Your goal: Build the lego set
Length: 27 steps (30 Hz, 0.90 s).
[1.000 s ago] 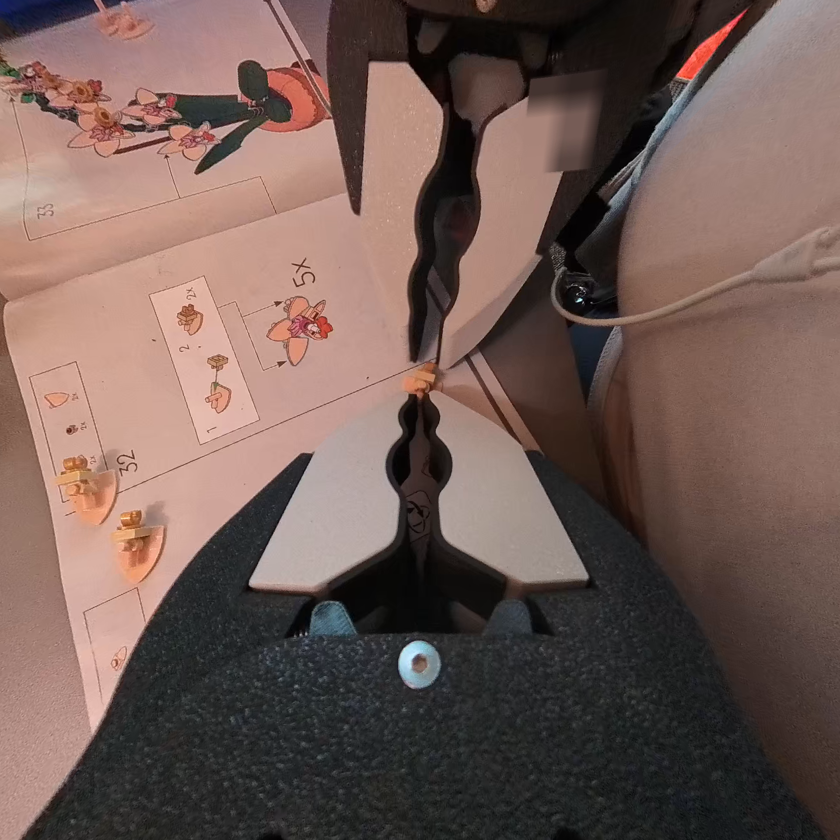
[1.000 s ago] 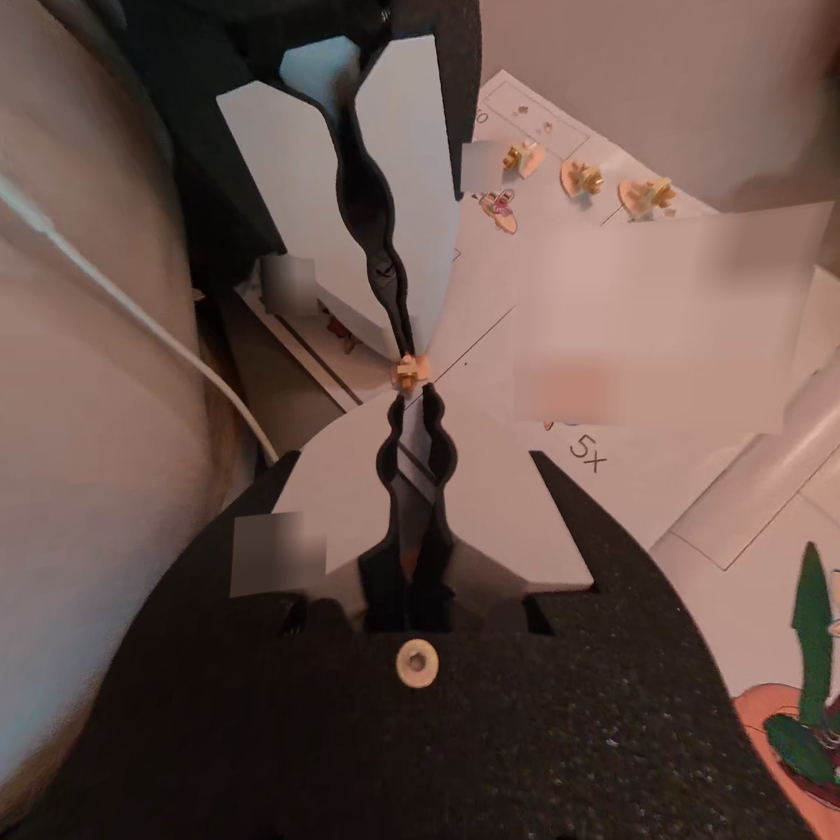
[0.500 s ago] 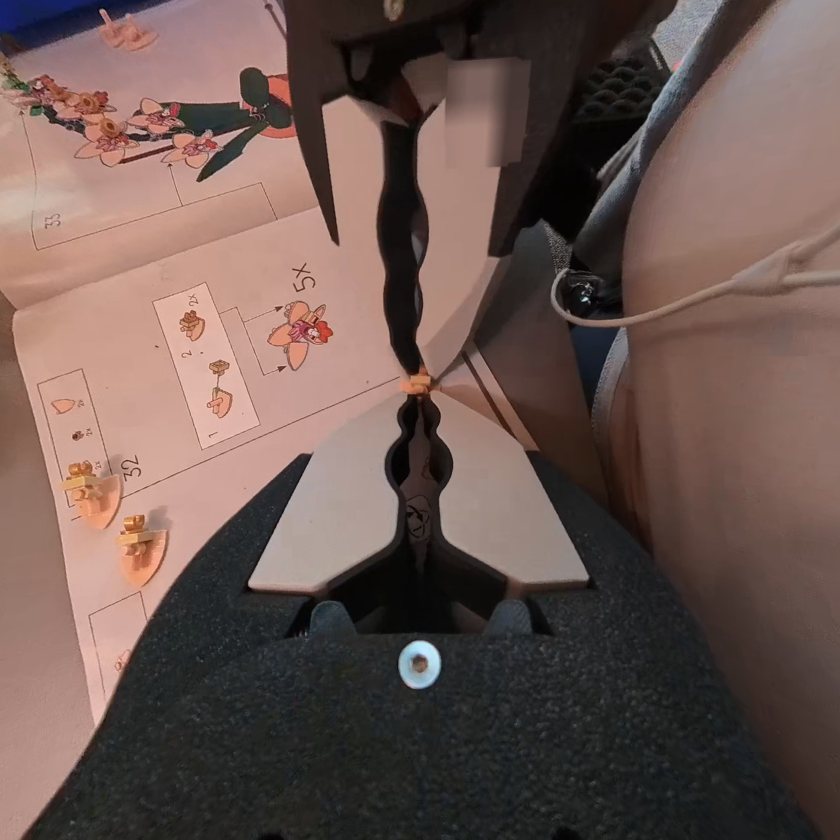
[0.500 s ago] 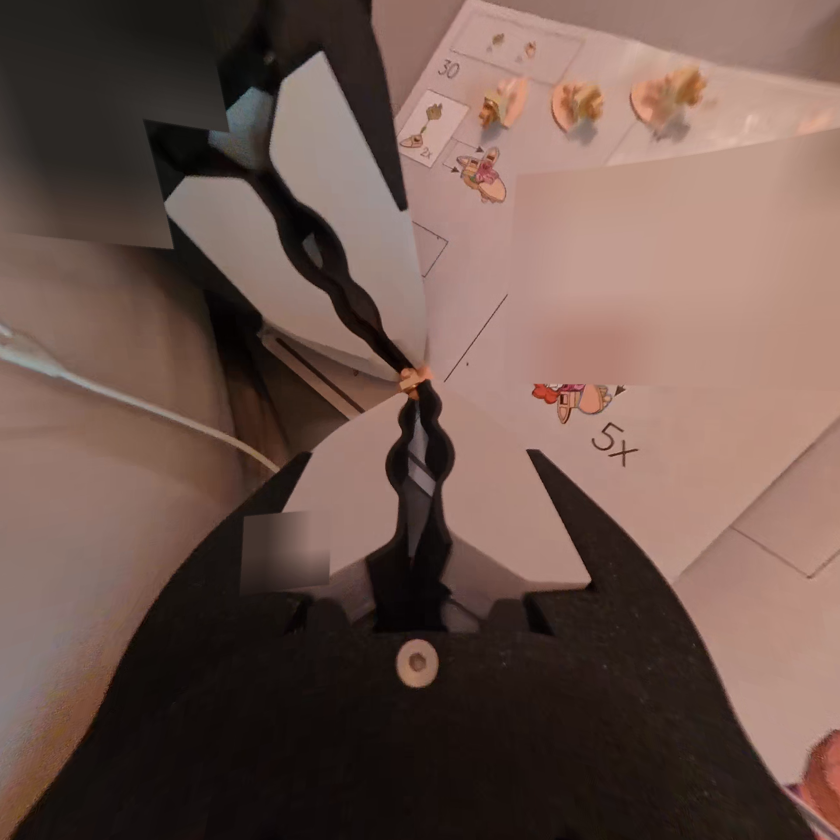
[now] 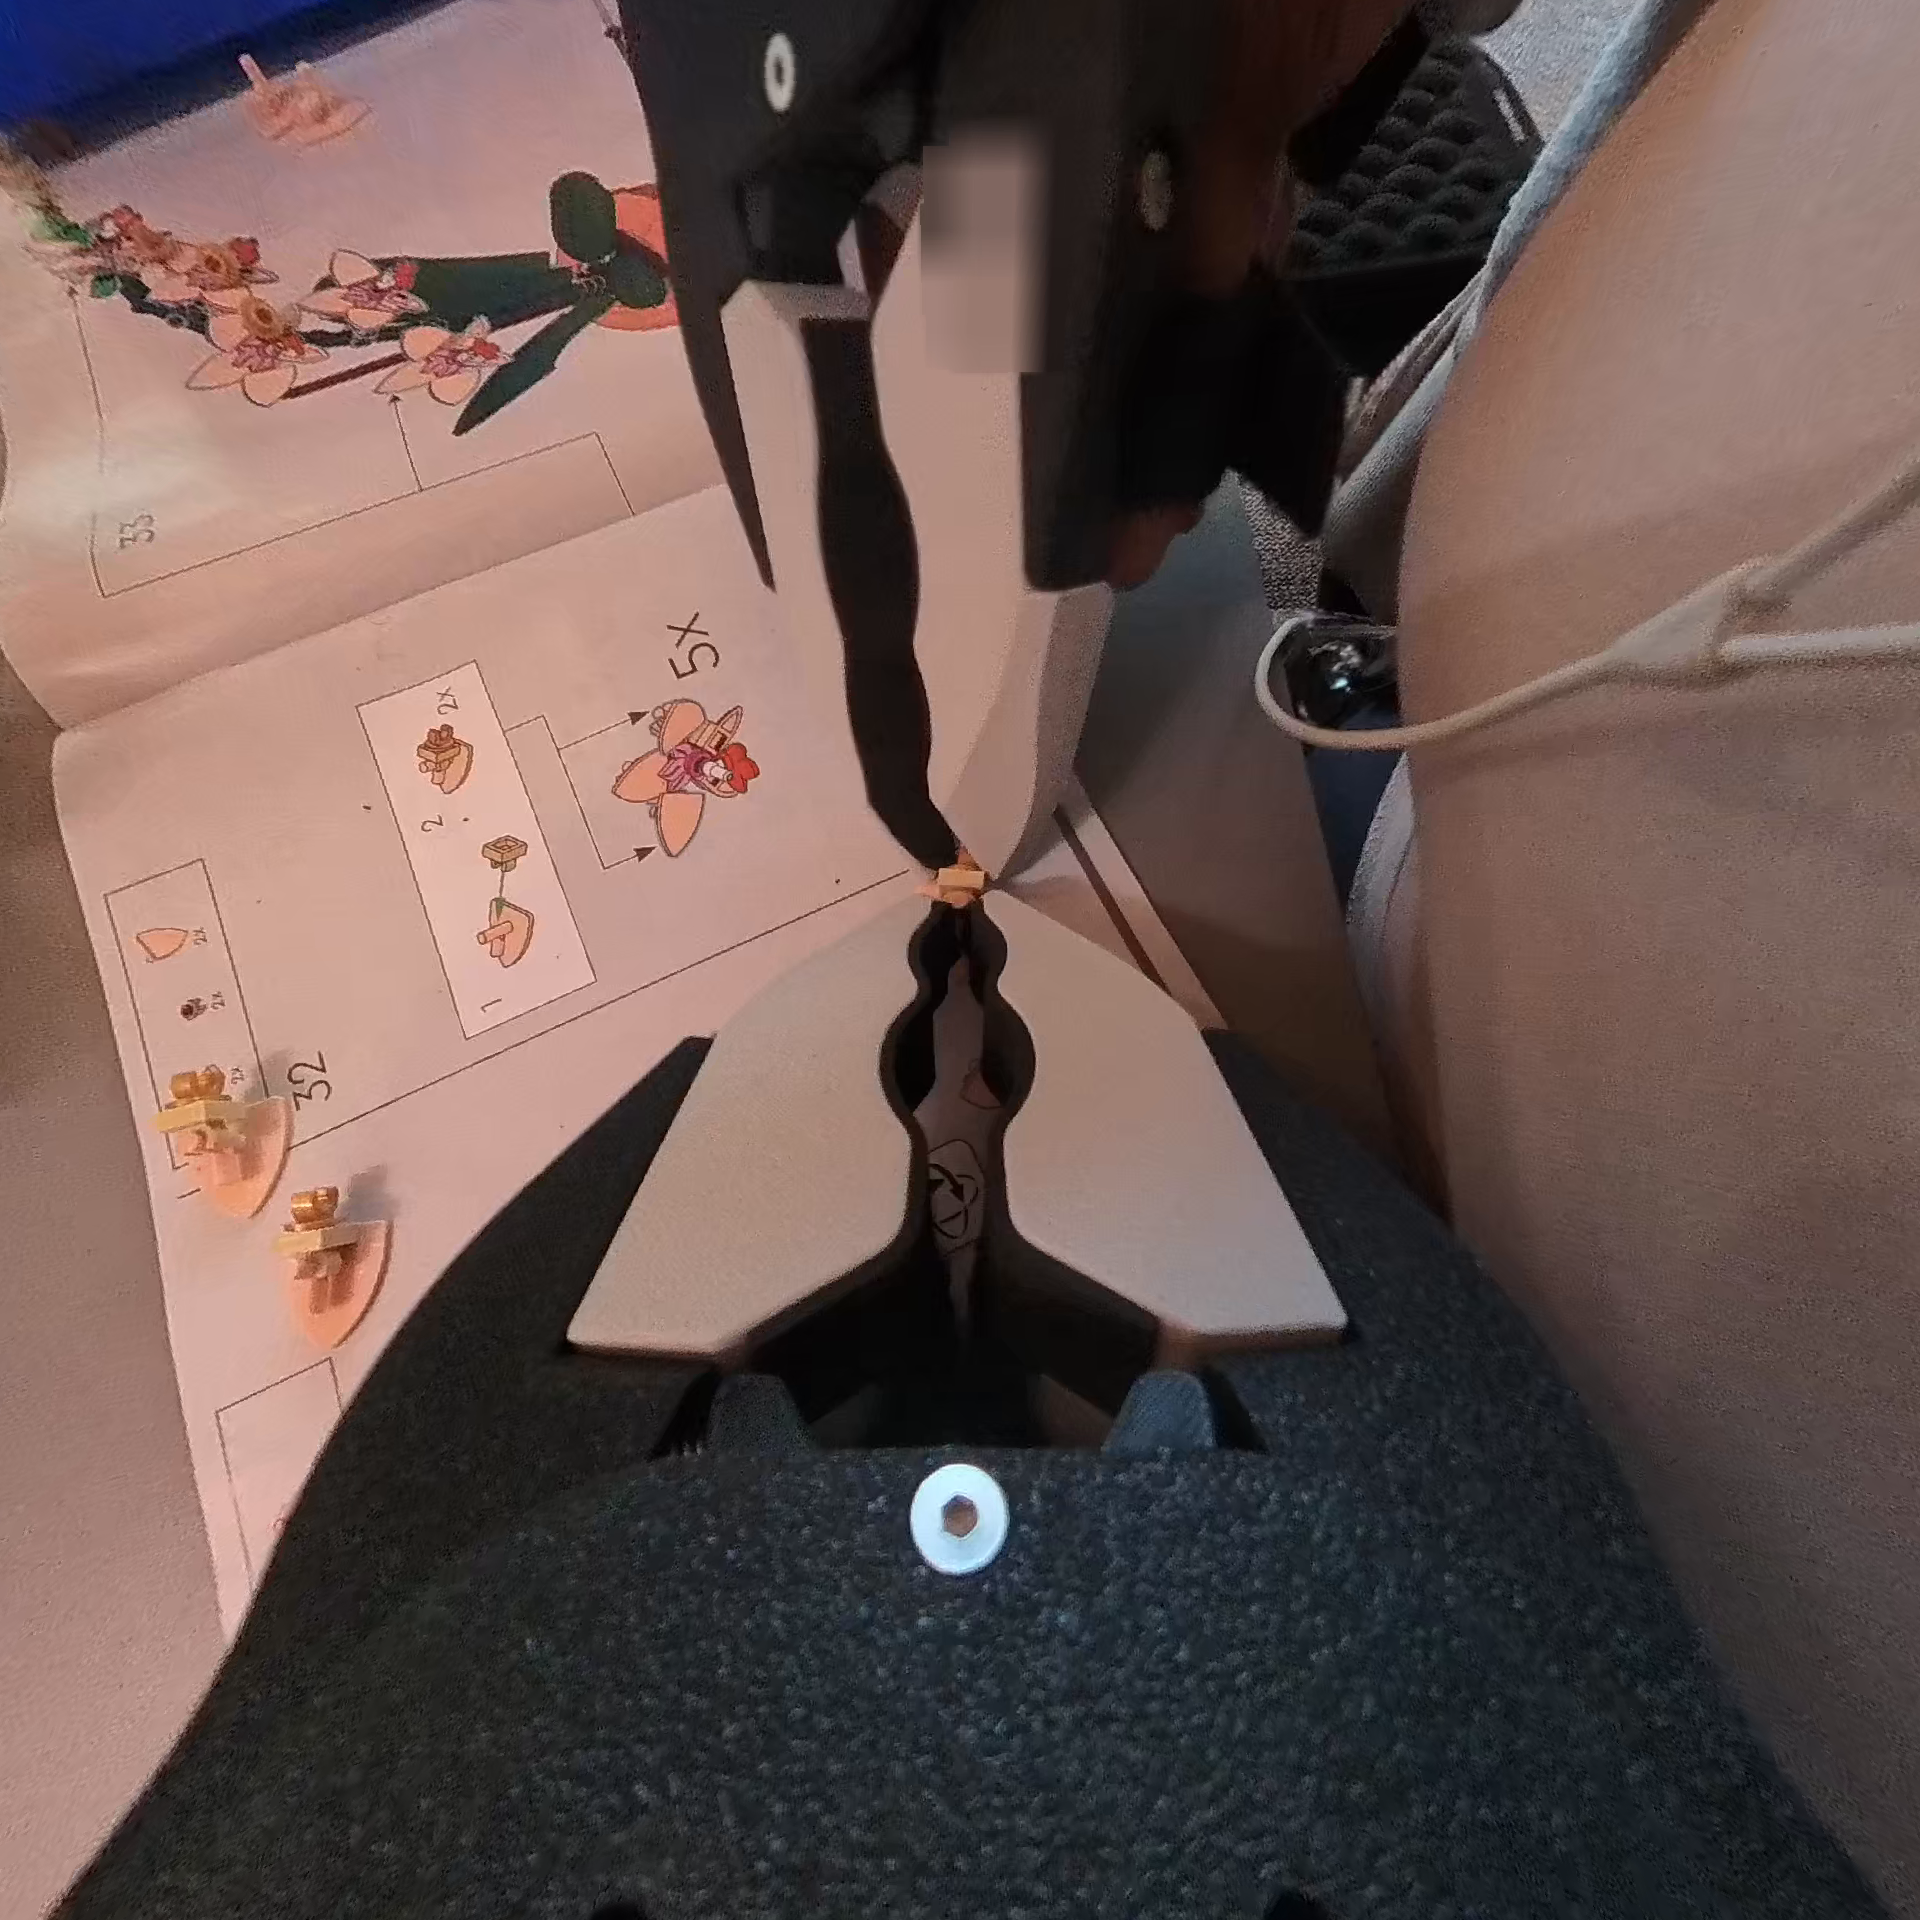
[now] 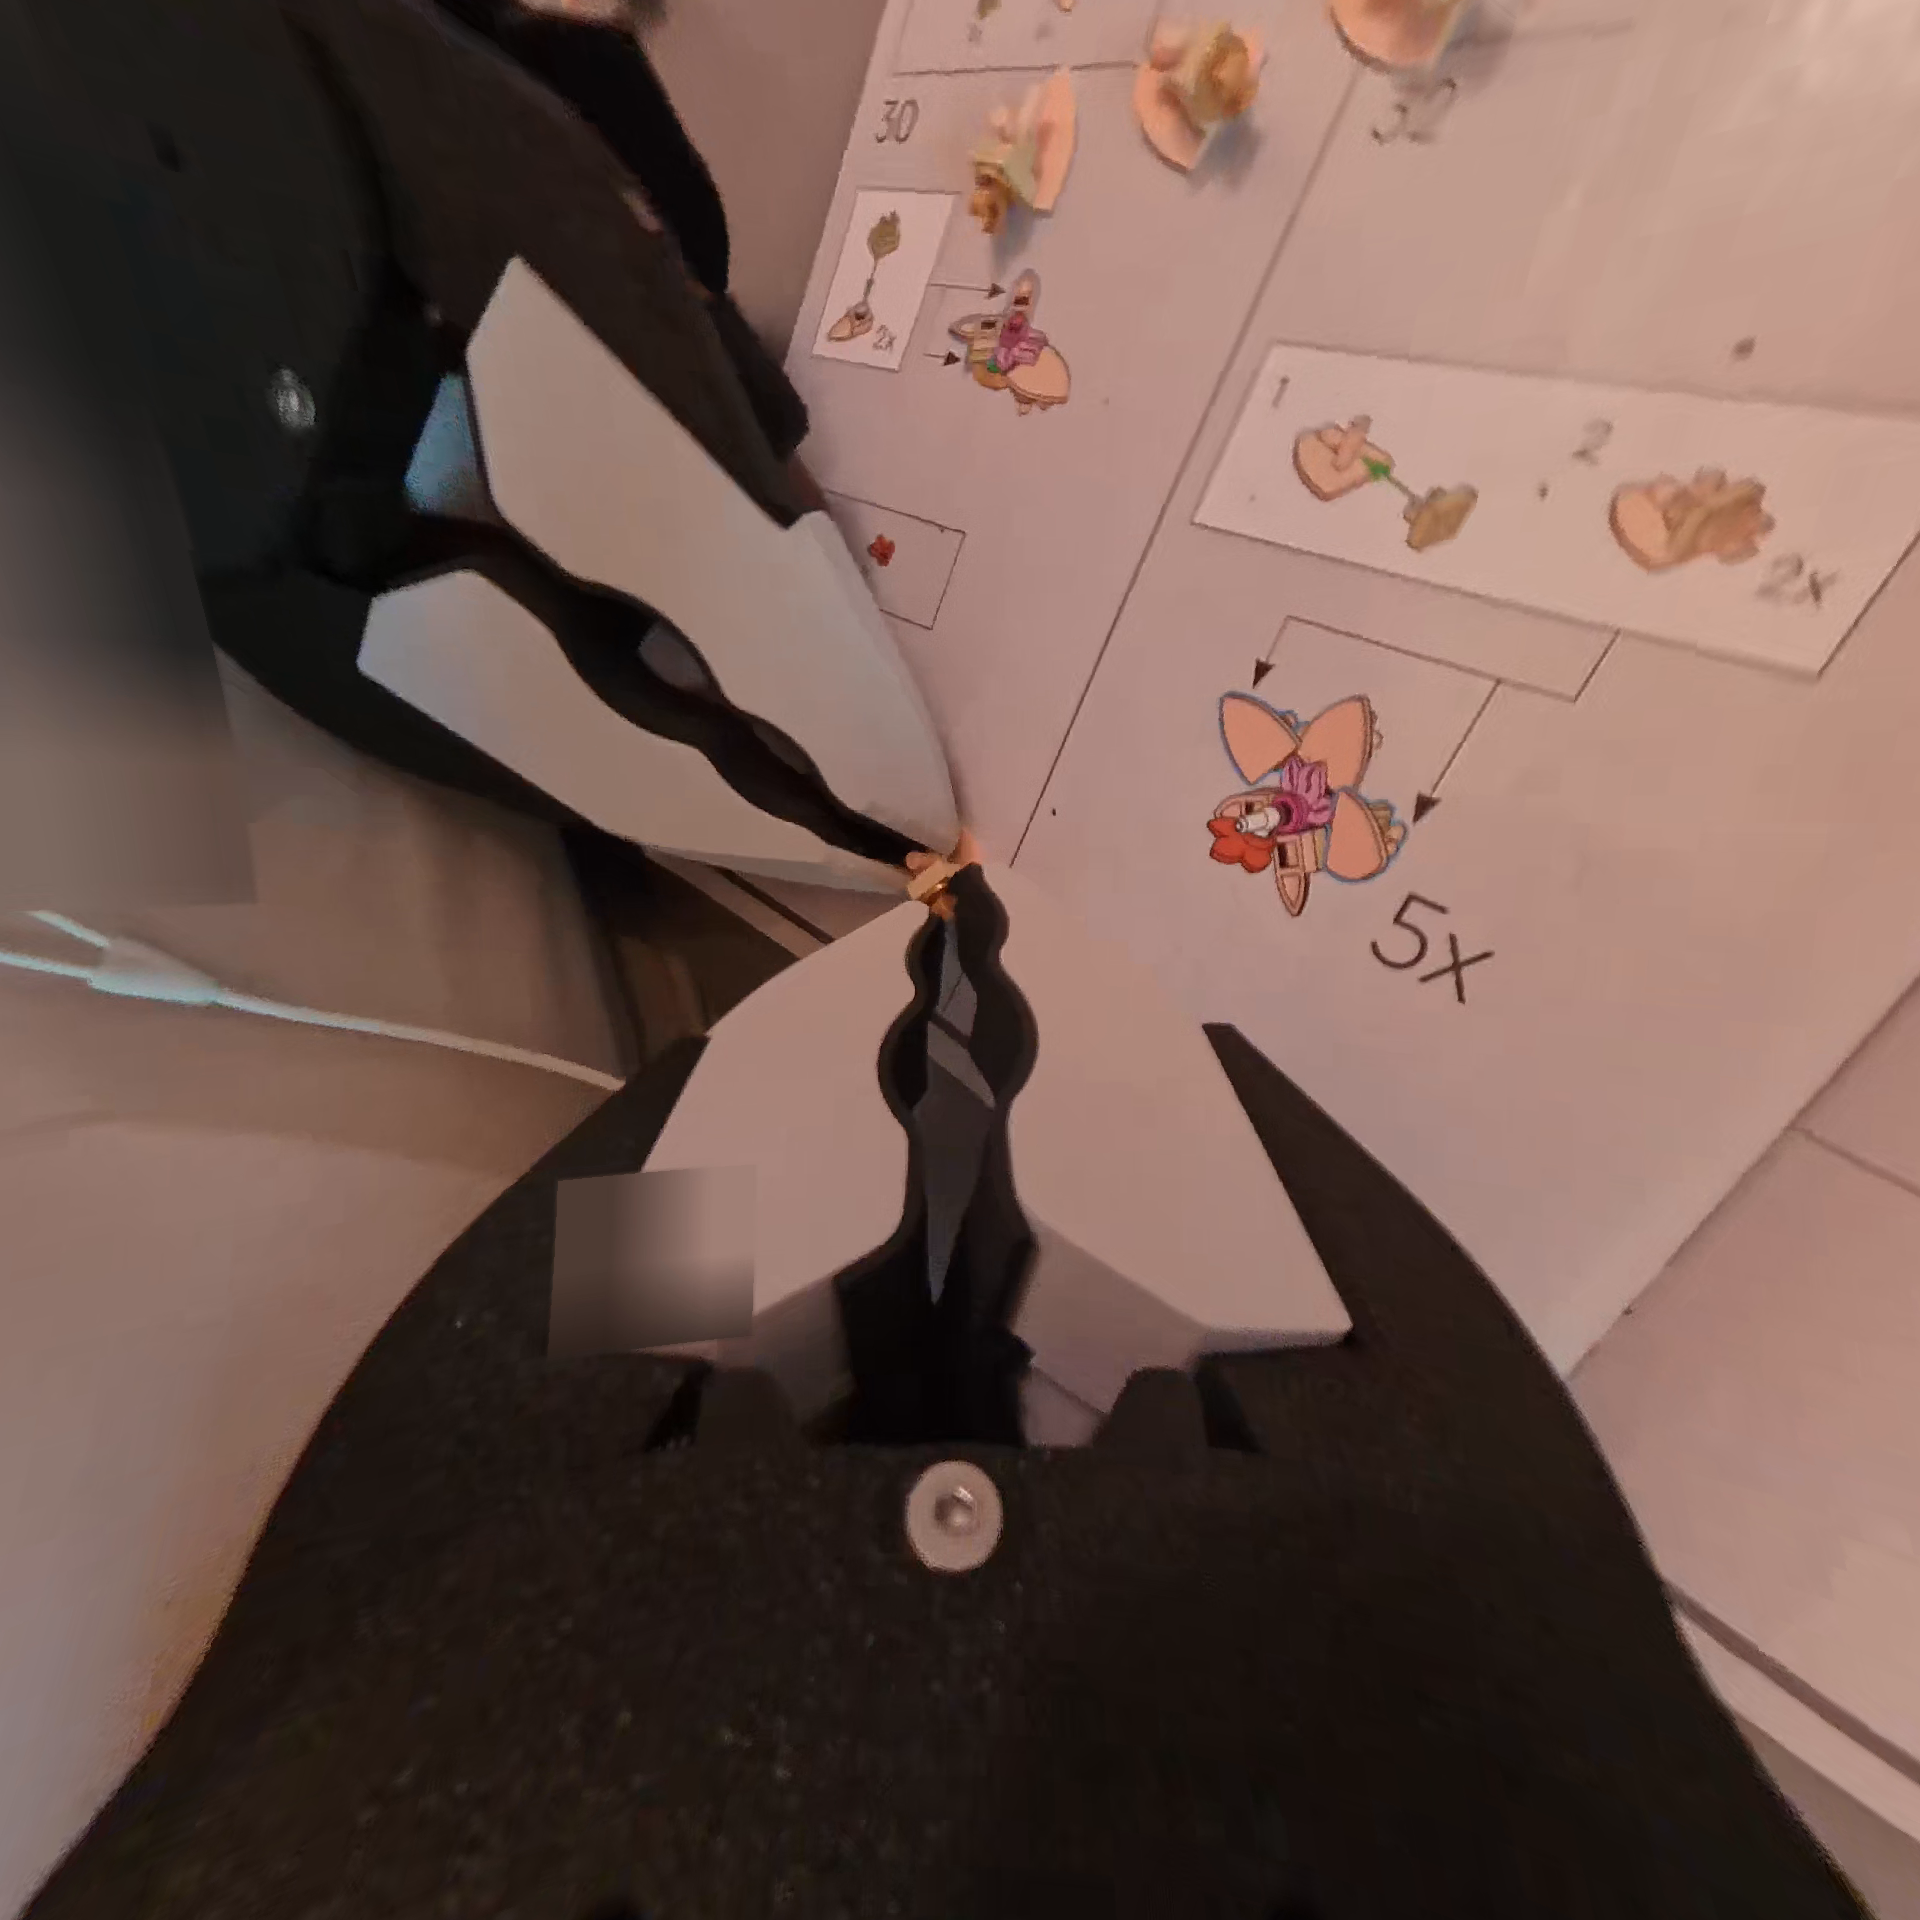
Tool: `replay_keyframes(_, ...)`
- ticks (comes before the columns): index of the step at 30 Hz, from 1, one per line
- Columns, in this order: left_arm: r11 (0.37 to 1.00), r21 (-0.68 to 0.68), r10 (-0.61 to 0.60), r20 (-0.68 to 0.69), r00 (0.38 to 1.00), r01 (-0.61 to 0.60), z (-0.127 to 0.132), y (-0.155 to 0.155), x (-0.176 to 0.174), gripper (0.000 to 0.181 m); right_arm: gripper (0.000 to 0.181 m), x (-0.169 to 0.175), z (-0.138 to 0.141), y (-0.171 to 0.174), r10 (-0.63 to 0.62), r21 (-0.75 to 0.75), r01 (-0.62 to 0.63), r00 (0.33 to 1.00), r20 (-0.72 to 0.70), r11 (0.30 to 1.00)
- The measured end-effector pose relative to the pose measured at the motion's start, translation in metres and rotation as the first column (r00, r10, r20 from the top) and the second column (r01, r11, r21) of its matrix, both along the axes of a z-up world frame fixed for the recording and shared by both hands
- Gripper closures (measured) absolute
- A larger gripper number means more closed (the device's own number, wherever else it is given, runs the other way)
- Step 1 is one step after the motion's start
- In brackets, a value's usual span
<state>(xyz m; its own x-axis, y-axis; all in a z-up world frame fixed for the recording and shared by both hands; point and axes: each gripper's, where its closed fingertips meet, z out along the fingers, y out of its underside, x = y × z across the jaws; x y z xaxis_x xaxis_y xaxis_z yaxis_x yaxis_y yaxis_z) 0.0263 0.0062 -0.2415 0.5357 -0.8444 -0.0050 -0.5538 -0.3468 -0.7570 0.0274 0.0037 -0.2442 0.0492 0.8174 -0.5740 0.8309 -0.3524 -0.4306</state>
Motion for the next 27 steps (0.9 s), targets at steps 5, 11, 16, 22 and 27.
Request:
replay_keyframes(5, 0.999, -0.050, 0.023, 0.038, 0.999, -0.021, 0.002, 0.002, -0.003, 0.159, 0.178, 0.000, 0.002, 0.000, 0.039, 0.081, -0.031, 0.994, -0.098, 0.996)
replay_keyframes(11, 0.982, 0.043, 0.174, 0.181, 0.968, -0.185, 0.039, 0.005, -0.025, 0.143, 0.180, -0.008, 0.017, 0.013, 0.029, 0.092, -0.013, 0.986, -0.166, 0.996)
replay_keyframes(16, 0.893, 0.183, 0.383, 0.174, 0.907, -0.412, 0.054, 0.004, -0.078, 0.144, 0.180, -0.046, 0.018, 0.036, 0.127, 0.282, -0.064, 0.970, -0.210, 0.957)
replay_keyframes(22, 0.806, 0.237, 0.516, 0.168, 0.840, -0.542, 0.058, -0.003, -0.110, 0.147, 0.179, -0.094, 0.001, 0.048, 0.205, 0.455, -0.126, 0.970, -0.129, 0.882)
replay_keyframes(27, 0.848, 0.244, 0.475, 0.043, 0.879, -0.471, 0.044, 0.003, -0.097, 0.166, 0.164, -0.093, 0.005, 0.048, 0.189, 0.468, -0.110, 0.974, -0.126, 0.877)
